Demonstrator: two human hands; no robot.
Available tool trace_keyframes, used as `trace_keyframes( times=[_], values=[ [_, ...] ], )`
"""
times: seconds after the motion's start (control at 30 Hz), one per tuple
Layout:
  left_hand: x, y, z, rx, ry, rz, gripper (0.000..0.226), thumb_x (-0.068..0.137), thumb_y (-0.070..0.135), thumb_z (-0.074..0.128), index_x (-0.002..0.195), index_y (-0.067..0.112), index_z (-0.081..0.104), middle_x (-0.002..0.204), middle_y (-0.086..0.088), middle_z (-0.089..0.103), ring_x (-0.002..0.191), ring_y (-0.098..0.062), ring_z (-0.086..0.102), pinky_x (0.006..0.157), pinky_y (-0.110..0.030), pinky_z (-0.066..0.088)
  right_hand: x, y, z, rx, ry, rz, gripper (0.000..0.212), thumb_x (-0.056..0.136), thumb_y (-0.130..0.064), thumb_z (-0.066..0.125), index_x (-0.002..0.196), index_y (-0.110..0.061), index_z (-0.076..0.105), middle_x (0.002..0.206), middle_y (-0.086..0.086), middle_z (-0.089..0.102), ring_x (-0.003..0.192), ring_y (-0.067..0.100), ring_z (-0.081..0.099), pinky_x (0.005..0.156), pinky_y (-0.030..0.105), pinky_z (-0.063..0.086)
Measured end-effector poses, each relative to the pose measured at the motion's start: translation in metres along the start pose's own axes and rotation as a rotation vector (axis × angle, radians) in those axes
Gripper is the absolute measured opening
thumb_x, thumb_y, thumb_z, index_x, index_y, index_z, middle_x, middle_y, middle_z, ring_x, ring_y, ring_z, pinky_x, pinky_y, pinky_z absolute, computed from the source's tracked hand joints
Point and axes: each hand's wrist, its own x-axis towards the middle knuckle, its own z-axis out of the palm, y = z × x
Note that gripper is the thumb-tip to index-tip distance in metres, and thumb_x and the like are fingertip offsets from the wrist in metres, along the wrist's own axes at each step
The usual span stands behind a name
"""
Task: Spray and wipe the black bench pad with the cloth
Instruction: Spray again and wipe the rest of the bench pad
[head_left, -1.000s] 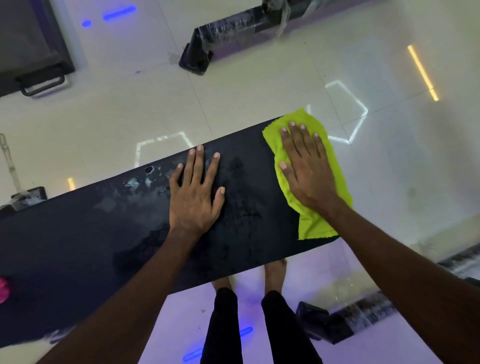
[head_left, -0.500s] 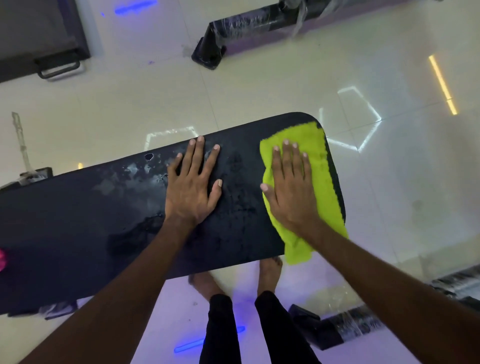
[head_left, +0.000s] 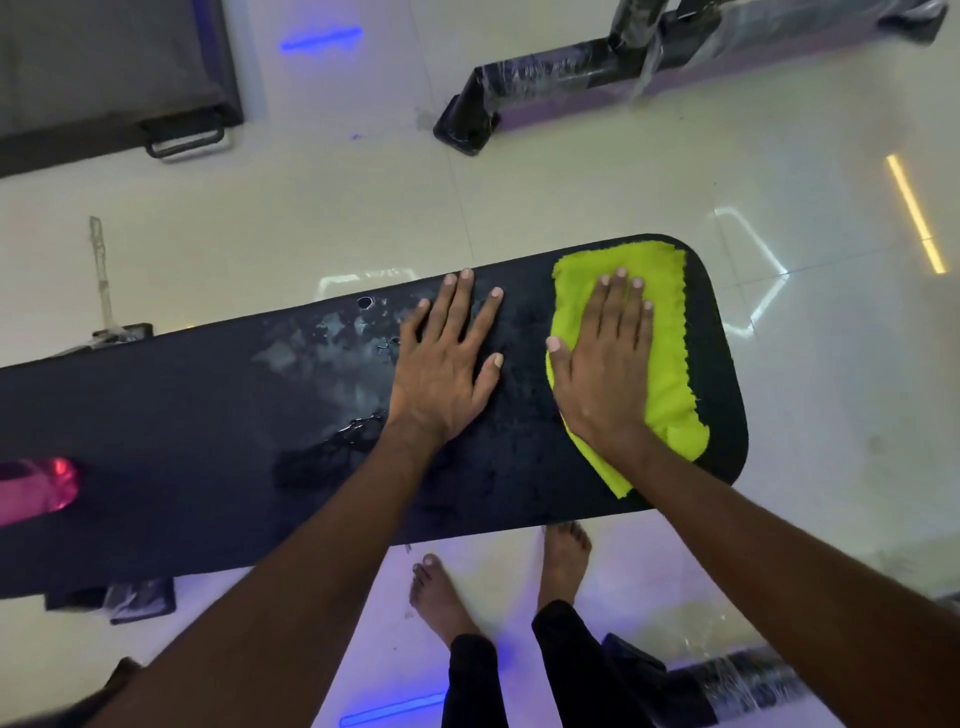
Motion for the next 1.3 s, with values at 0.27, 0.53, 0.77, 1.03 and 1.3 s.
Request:
trace_keyframes(
  times=[0.27,0.53,0.77,1.03,1.3],
  values=[
    [-0.037,-0.012,-0.019,-0.135,-0.017,-0.215,0.065,0.104,0.036,0.044,0.164,0.016,0.028,0.173,-0.015,0.019,0.162,-0.029,0.016,0.127,-0.048,0.021,0.002,0.026,0.002,0.041,0.025,-0.163,0.073,0.106,-0.042,0.028,0.167,-0.009,0.009,0.177,0.012,0.007,0.165,0.029,0.005,0.134,0.051,0.009],
    [-0.086,-0.043,0.003,0.023,-0.027,-0.275,0.069,0.108,0.049,0.012,0.167,0.016,-0.002,0.176,-0.010,-0.008,0.164,-0.025,-0.006,0.131,-0.049,0.009,-0.025,-0.044,0.017,-0.072,0.002,-0.215,0.077,0.105,-0.049,0.026,0.166,-0.004,0.011,0.175,0.022,0.008,0.162,0.043,0.007,0.131,0.060,0.010],
    [-0.086,-0.046,0.011,0.017,0.044,-0.272,0.069,0.109,0.049,0.017,0.168,0.017,0.003,0.176,-0.010,-0.002,0.164,-0.024,-0.001,0.131,-0.048,0.011,0.037,-0.027,0.002,-0.001,-0.016,-0.306,0.074,0.107,-0.051,0.025,0.168,-0.012,0.007,0.178,0.008,0.006,0.165,0.026,0.003,0.133,0.052,0.009],
    [-0.086,-0.044,0.014,0.009,0.095,-0.290,0.070,0.107,0.048,0.023,0.168,0.017,0.007,0.176,-0.011,0.003,0.164,-0.025,0.004,0.130,-0.049,0.015,-0.085,-0.042,0.021,-0.073,0.007,-0.034,0.079,0.105,-0.053,0.026,0.167,-0.006,0.009,0.175,0.022,0.008,0.163,0.042,0.006,0.130,0.062,0.011],
    [-0.086,-0.044,0.016,0.016,0.116,-0.290,0.069,0.107,0.048,0.024,0.168,0.017,0.009,0.176,-0.010,0.006,0.164,-0.024,0.007,0.129,-0.049,0.017,-0.030,-0.027,0.018,-0.018,0.010,-0.272,0.072,0.108,-0.051,0.023,0.168,-0.015,0.007,0.177,0.011,0.004,0.165,0.031,0.002,0.132,0.056,0.010]
  ],
)
